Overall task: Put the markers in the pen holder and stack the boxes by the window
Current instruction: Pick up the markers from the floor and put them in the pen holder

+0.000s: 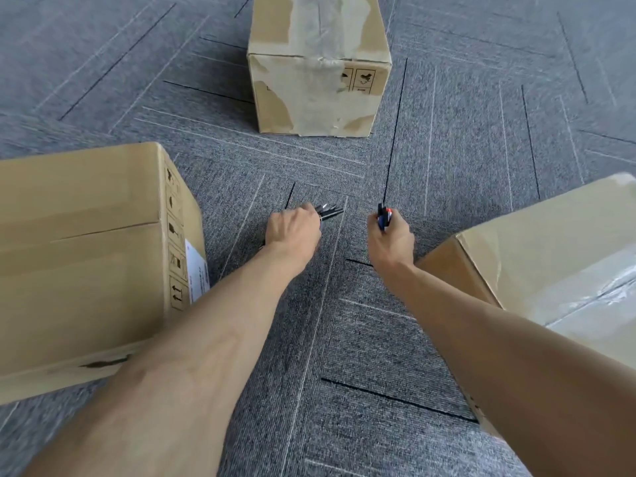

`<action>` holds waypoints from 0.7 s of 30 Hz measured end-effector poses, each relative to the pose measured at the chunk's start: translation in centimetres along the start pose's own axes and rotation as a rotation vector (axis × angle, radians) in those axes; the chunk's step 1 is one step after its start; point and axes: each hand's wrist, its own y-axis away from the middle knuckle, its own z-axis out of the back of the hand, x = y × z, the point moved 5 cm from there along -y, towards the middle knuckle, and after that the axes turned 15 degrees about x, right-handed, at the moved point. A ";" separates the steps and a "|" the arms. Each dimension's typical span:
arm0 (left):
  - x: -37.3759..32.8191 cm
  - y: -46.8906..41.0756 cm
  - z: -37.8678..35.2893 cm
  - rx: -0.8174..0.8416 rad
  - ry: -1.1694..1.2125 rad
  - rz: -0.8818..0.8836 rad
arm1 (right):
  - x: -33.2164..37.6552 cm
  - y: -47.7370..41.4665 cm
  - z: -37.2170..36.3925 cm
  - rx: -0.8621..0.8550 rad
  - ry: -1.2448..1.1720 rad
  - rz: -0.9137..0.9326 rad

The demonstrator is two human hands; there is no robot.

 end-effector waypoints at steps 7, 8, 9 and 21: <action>1.7 2.6 0.4 0.140 0.883 0.036 | -0.4 2.1 -1.9 -0.052 -0.099 -0.077; 2.0 3.6 0.7 0.155 0.963 0.040 | -0.4 3.1 -2.4 -0.055 -0.139 -0.108; 2.3 4.8 0.9 0.178 1.001 0.054 | -0.4 4.2 -2.9 -0.050 -0.174 -0.131; 2.0 26.2 12.7 0.389 1.511 0.398 | 14.1 22.5 4.1 0.246 -0.198 -0.164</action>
